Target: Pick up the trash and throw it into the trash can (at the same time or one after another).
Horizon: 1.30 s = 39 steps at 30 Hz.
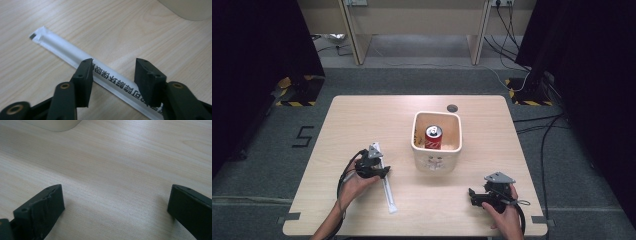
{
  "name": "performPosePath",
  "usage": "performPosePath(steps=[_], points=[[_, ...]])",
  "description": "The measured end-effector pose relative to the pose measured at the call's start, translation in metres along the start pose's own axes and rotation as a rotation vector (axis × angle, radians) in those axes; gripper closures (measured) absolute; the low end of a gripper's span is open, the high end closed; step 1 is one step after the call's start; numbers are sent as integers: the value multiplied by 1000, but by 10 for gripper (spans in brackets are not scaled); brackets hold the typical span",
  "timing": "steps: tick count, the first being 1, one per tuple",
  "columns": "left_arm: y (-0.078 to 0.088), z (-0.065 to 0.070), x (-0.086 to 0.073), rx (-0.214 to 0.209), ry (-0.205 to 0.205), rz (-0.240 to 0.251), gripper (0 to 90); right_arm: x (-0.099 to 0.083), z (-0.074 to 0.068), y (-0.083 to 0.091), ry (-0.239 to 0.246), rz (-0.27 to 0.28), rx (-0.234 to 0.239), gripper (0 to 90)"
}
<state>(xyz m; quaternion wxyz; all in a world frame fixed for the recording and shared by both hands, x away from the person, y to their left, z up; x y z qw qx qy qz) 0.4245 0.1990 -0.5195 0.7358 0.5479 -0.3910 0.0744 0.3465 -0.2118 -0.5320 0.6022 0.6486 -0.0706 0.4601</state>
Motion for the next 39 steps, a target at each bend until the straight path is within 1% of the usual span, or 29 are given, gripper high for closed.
performPosePath(steps=[1,2,4,5,6,7,8,9,10,11,12,13,14,16,17,20,22,24,26,29,30,31,32,34,35,36,37,38,39], points=[[-2,-1,1,-23,-17,3,551,0,0,0,0,1,0,7],[-2,-3,2,-36,-9,-2,563,0,0,0,0,1,0,7],[-1,-6,5,-29,-13,-7,582,0,0,0,2,0,1,7],[0,-7,6,-34,0,-5,580,0,0,0,2,0,1,7],[2,-7,6,-37,17,-2,558,0,0,0,2,0,1,7],[4,-7,6,-46,36,-7,519,0,0,0,2,1,1,7],[5,-7,5,-44,60,-14,459,0,0,0,2,0,1,7],[5,-7,5,-44,60,-14,412,0,0,0,2,1,2,7],[7,-5,3,-28,86,-33,391,0,0,0,2,1,2,7],[7,-5,3,-28,86,-33,375,0,0,0,4,1,3,7],[5,-2,-1,-14,96,-47,365,0,0,0,4,1,4,7],[4,-2,-3,-10,95,-50,369,0,0,0,4,1,4,7],[3,-1,-5,-3,85,-33,379,0,0,0,4,1,4,7],[4,-1,-5,-3,79,-25,415,0,0,0,5,1,6,7],[4,-1,-6,-9,73,-20,467,0,0,0,5,1,6,7],[5,0,-7,-22,55,-9,585,0,0,0,6,1,6,7],[5,-1,-7,-29,52,0,633,0,0,0,6,1,6,7],[6,-5,-8,-39,52,10,687,0,0,0,5,1,6,7],[5,-6,-8,-45,49,11,771,0,0,0,5,1,6,7],[5,-10,-7,-59,57,14,782,0,0,0,5,1,6,7],[5,-11,-6,-55,54,9,782,0,0,0,5,1,6,7],[4,-13,-5,-37,57,8,778,0,0,0,5,1,6,7],[4,-13,-4,-36,64,4,766,0,0,0,5,1,6,7],[4,-13,-2,-49,75,-15,690,0,0,0,6,1,7,7],[4,-13,-2,-49,75,-15,633,0,0,0,6,1,7,7],[3,-13,-1,-15,64,-23,602,0,0,0,6,1,7,7],[3,-12,-1,-17,60,-21,611,0,0,0,6,1,7,7],[3,-12,-1,-30,53,-18,654,0,0,0,6,1,7,7],[3,-12,-1,-30,53,-18,714,0,-1,0,5,2,7,7]])
Point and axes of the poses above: each handheld gripper's, and its own axes: y roughly backward along the jaws, x roughly out of its top, z roughly to its right, the point moved 2 cm from there along -y, roughly forward along the jaws, and after that the axes turned 11 degrees about y, right-handed, at the moved point
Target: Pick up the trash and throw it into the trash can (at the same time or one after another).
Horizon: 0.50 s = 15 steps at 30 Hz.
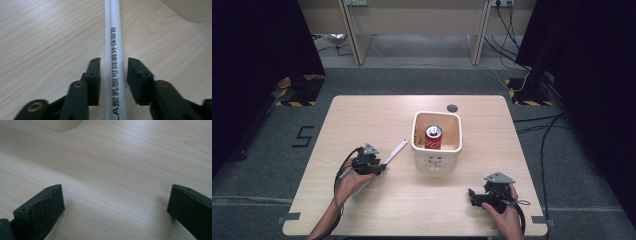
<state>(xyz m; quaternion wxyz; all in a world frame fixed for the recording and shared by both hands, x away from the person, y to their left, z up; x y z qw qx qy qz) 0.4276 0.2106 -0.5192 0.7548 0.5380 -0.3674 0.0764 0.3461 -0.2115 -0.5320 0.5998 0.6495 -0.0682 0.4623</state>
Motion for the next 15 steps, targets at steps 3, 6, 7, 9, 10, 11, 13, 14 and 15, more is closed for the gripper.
performPosePath(steps=[3,6,7,9,10,11,13,14,15], points=[[0,0,0,-19,-4,3,785,0,0,0,2,-1,0,7],[0,-4,2,-20,-10,-5,790,0,0,0,-2,0,-1,7],[1,-5,3,-19,-8,5,790,0,0,0,-2,1,-1,7],[5,-6,5,-39,7,27,790,0,0,0,-2,1,-1,7],[8,-7,7,-47,16,37,790,0,0,0,-1,0,0,7],[12,-7,9,-52,20,45,790,0,0,0,-2,1,-1,7],[19,-8,14,-60,23,61,789,0,0,0,-2,1,-1,7],[19,-8,14,-60,23,61,789,0,0,0,-2,1,-1,7],[23,-8,17,-68,21,67,789,0,0,0,-1,0,0,7]])
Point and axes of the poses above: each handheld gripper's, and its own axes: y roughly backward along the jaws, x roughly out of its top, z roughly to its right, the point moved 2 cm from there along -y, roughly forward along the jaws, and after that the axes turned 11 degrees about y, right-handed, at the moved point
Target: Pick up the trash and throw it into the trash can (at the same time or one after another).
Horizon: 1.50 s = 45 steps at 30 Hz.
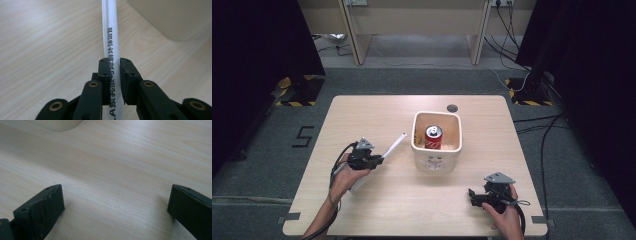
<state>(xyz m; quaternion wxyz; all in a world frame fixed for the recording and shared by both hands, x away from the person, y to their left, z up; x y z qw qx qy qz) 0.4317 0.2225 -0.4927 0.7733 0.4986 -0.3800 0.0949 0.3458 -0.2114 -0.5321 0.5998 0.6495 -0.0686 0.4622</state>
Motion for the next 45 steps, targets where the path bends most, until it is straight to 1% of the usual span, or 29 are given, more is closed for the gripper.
performPosePath(steps=[2,3,8,9,10,11,12,13,14,15,17,18,19,20,21,22,23,24,25,26,27,29,30,32,36,37,38,44,45], points=[[7,0,5,-8,0,14,789,0,0,0,-2,0,0,7],[14,1,9,-15,-3,26,788,0,0,0,-2,0,0,7],[31,3,22,-48,5,70,788,0,0,0,-1,1,0,7],[31,3,22,-48,5,70,788,0,0,0,-2,0,0,7],[35,3,25,-53,4,82,788,0,0,0,-2,0,0,7],[44,3,33,-74,12,111,788,0,0,0,-1,0,0,7],[44,3,33,-74,12,111,788,0,0,0,-2,0,0,7],[54,5,41,-90,10,134,787,0,0,0,-1,0,0,7],[54,5,41,-90,10,134,788,0,0,0,-1,0,0,7],[63,9,51,-94,-4,157,787,0,0,0,-2,0,1,7],[70,15,59,-109,-11,172,787,0,0,0,0,0,1,7],[70,15,59,-109,-11,172,787,0,0,0,0,0,1,7],[73,22,66,-126,-29,176,787,0,0,0,0,0,0,7],[73,22,66,-126,-29,176,787,0,0,0,-1,0,0,6],[74,29,72,-150,-40,181,787,0,0,0,1,-2,1,7],[74,32,75,-161,-42,182,786,0,0,0,0,-2,1,7],[74,32,75,-161,-42,182,786,0,0,0,0,-2,1,7],[74,39,82,-164,-62,178,786,0,0,0,2,-1,2,7],[73,42,85,-165,-73,175,786,0,0,0,1,0,1,6],[73,46,88,-171,-81,174,786,0,0,0,1,1,0,6],[73,46,88,-171,-81,174,786,0,0,0,1,1,0,6],[72,53,94,-180,-93,174,786,0,0,0,0,1,2,6],[71,60,100,-193,-105,175,786,0,0,0,2,0,0,6],[69,66,106,-207,-113,174,786,0,0,0,1,0,1,6],[64,79,119,-219,-136,174,786,0,0,0,1,-1,2,7],[64,79,119,-219,-136,174,786,0,0,0,1,0,2,7],[62,85,125,-224,-144,170,786,0,0,0,0,0,1,7],[55,98,139,-239,-155,169,786,0,0,0,0,0,1,7],[51,104,144,-239,-166,168,786,0,0,0,1,0,2,7]])
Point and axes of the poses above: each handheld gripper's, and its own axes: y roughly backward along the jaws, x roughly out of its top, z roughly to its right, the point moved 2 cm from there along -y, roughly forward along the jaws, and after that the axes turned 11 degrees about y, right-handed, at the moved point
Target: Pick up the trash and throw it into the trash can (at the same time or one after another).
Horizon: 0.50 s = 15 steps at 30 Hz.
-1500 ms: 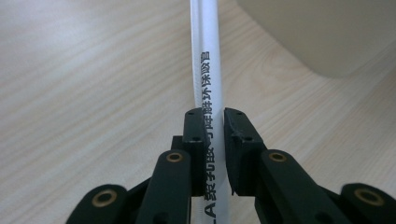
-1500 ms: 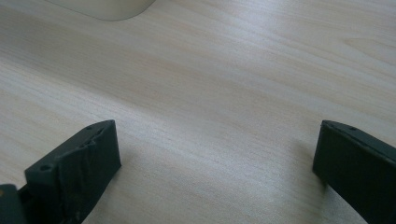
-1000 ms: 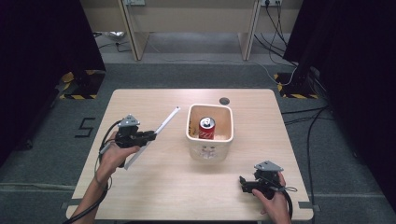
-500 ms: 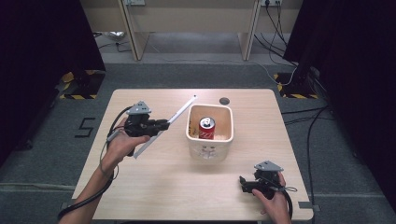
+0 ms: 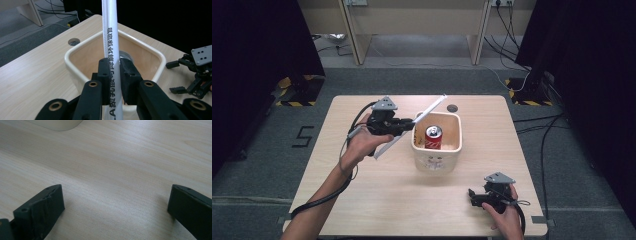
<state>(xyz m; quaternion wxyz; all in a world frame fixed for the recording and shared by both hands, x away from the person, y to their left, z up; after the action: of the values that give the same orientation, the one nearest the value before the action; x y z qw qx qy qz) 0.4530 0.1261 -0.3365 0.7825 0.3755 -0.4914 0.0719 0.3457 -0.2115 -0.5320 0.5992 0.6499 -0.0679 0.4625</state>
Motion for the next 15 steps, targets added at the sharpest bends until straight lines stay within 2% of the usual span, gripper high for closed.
performPosePath(steps=[6,9,15], points=[[-14,8,11,-25,-5,-4,786,0,0,0,0,2,-2,7],[-26,14,19,-40,-6,-5,786,0,0,0,0,-1,0,7],[-41,20,29,-46,-8,-4,786,0,0,0,-1,-1,-1,7]])
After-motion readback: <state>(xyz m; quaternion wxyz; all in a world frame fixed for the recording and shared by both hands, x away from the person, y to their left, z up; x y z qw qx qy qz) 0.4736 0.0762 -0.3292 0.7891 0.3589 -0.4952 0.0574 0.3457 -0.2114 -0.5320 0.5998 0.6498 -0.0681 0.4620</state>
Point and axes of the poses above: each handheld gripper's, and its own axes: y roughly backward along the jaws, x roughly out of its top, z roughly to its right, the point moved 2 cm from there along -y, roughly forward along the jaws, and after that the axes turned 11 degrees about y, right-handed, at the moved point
